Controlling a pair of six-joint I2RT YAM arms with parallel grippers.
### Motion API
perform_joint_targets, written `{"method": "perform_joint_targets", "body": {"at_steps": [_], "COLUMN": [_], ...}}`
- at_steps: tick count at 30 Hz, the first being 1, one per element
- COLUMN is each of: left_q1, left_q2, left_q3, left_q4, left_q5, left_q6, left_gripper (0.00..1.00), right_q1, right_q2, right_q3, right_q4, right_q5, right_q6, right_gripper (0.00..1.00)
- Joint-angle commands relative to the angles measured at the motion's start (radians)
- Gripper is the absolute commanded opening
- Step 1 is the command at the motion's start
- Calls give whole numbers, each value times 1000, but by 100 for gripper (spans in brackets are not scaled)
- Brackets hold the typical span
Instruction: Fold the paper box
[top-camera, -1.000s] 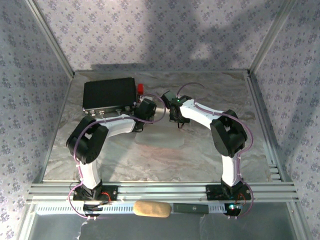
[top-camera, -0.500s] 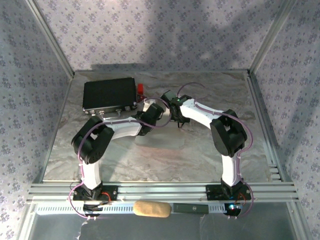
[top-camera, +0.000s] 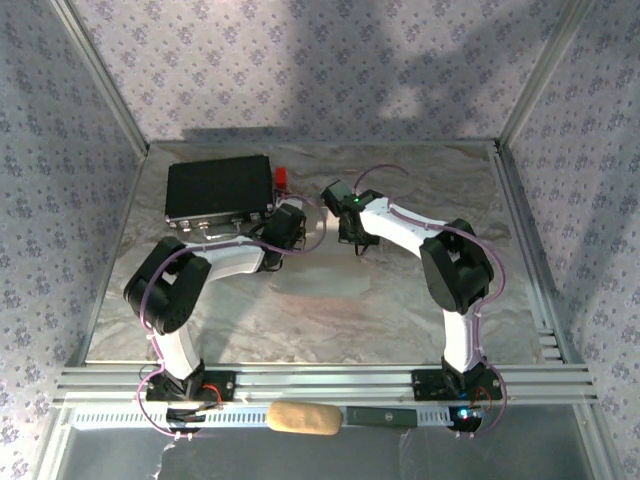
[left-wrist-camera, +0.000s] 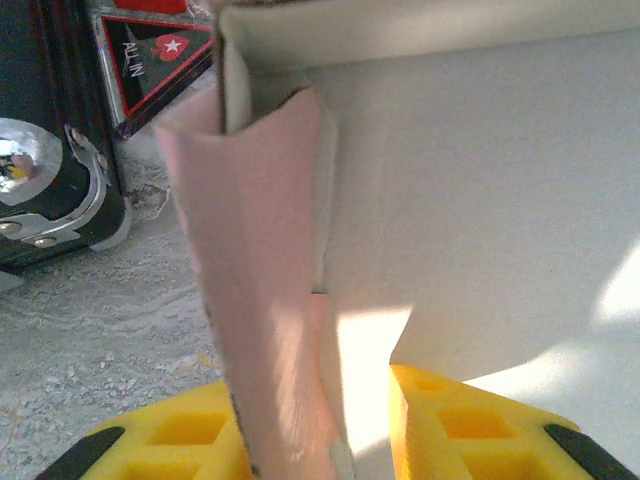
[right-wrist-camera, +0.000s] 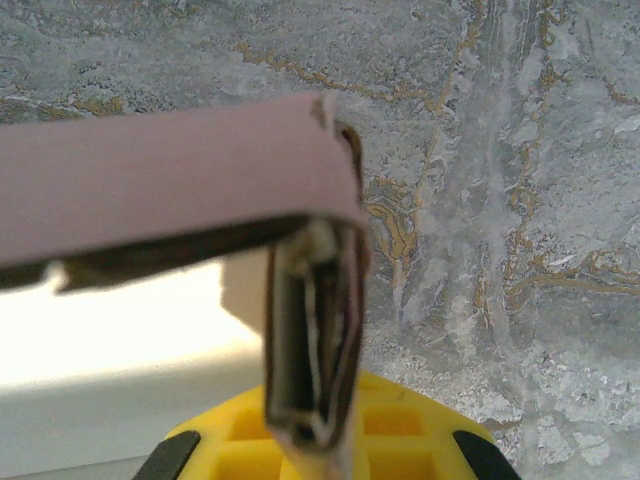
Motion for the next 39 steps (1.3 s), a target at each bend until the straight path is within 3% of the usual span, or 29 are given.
{"method": "perform_joint_targets", "body": {"at_steps": [1, 3, 7, 12, 17, 22, 29, 33, 34, 35, 37, 39], "left_q1": [2, 2, 16, 17, -10, -49, -96, -105, -111, -113, -129, -141], "left_q2": [7, -5, -8, 21, 22, 68, 103, 95, 83, 72, 40, -1], "left_q3": [-5, -31, -57, -35, -3, 53, 72, 96, 107, 127, 174, 220], "left_q4": [1, 13, 39, 55, -11, -126, -208, -248, -254, -277, -343, -399], "left_q5": [-33, -85, -75, -48, -169, -331, -464, -476, -465, -448, -452, -439], "left_q6": [-7, -26, -29, -27, -44, -93, -178, -190, -181, -180, -183, -187], "left_gripper": [33, 33, 23, 19, 0, 0, 0, 0, 4, 21, 44, 52], "right_q1": [8, 6, 7, 9, 12, 15, 15, 16, 16, 14, 13, 13], "right_q2": [45, 45, 44, 47, 51, 47, 49, 42, 38, 34, 22, 6], "right_q3": [3, 6, 6, 7, 7, 3, -2, -13, -18, -23, -39, -52], "right_q4": [-36, -40, -35, -34, -35, -34, -39, -33, -30, -26, -14, -6], "right_q5": [-33, -31, -33, -34, -28, -24, -16, -18, -20, -23, -33, -40], "right_q6": [1, 0, 1, 1, 6, 14, 32, 45, 49, 54, 66, 78], "right_gripper": [0, 0, 0, 0, 0, 0, 0, 0, 0, 0, 0, 0]}}
